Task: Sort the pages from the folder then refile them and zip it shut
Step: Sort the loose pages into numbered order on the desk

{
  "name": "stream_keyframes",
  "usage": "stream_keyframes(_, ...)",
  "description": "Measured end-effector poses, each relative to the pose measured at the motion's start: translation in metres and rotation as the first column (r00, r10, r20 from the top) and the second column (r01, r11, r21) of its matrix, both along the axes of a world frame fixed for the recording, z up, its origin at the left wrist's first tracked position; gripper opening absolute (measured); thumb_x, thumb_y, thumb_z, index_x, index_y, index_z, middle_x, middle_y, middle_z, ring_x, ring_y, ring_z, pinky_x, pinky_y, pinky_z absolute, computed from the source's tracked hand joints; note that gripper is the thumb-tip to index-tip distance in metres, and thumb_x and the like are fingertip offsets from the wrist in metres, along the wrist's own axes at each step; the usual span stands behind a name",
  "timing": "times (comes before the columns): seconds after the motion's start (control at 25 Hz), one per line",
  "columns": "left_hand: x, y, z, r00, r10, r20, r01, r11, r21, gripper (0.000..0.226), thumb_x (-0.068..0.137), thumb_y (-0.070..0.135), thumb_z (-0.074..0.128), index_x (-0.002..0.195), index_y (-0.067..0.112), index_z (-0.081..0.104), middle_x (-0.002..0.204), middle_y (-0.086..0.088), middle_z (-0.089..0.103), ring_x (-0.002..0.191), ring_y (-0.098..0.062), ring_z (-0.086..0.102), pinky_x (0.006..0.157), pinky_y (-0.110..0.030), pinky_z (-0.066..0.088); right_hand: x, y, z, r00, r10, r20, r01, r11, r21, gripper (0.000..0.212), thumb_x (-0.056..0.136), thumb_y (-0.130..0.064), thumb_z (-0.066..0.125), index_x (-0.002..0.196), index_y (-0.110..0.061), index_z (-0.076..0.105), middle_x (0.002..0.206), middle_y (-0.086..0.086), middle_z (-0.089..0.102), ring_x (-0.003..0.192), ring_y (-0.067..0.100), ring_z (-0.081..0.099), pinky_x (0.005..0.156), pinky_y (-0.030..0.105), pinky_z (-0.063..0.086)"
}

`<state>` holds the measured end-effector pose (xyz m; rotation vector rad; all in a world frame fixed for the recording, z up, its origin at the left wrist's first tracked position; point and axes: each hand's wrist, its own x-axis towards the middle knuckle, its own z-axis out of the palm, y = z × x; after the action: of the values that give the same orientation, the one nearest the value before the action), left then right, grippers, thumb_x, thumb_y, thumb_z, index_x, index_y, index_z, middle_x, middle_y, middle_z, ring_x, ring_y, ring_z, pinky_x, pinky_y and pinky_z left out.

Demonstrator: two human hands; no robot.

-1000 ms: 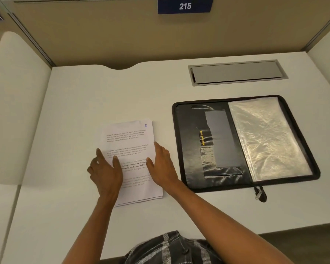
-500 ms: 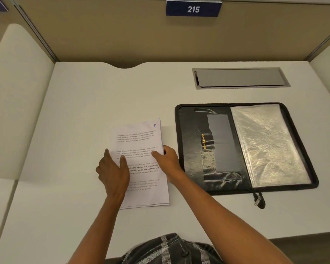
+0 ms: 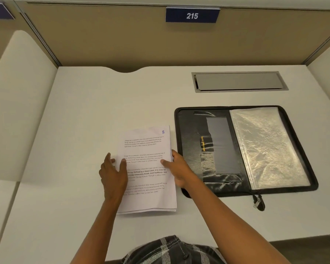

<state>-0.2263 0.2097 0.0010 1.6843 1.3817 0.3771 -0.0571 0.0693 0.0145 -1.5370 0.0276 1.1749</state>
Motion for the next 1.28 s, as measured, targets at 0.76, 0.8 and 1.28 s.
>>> stream_keyframes(0.76,-0.006,0.016,-0.003,0.923,-0.063,0.379,0.231,0.879,-0.418,0.025,0.1,0.026,0.07,0.123,0.019,0.068,0.117,-0.005,0.077,0.102,-0.03,0.076,0.093,-0.057,0.059,0.007,-0.017,0.004,0.838,0.186,0.514,-0.011,0.946,-0.324,0.023,0.089,-0.012,0.078,0.106,-0.012,0.062,0.102,-0.001,0.068,0.089,0.014,0.067,0.065,0.02,0.052)
stream_keyframes(0.8,-0.006,0.017,-0.003,0.926,-0.049,0.374,0.22,0.875,-0.431,0.025,0.1,0.03,0.07,0.122,0.019,0.069,0.116,-0.004,0.078,0.103,-0.029,0.076,0.094,-0.056,0.059,0.009,-0.018,0.005,0.825,0.192,0.532,-0.002,0.941,-0.337,0.021,0.089,-0.011,0.079,0.102,-0.012,0.062,0.097,-0.001,0.067,0.085,0.014,0.066,0.064,0.021,0.05)
stream_keyframes(1.28,-0.012,0.016,-0.004,0.929,-0.061,0.364,0.221,0.882,-0.416,0.021,0.105,0.024,0.062,0.124,0.016,0.066,0.117,-0.005,0.077,0.102,-0.029,0.076,0.092,-0.056,0.06,0.048,-0.05,0.003,0.84,0.025,0.541,0.163,0.941,-0.298,0.008,0.095,-0.015,0.071,0.09,-0.012,0.066,0.095,0.004,0.072,0.087,0.023,0.07,0.074,0.034,0.058)
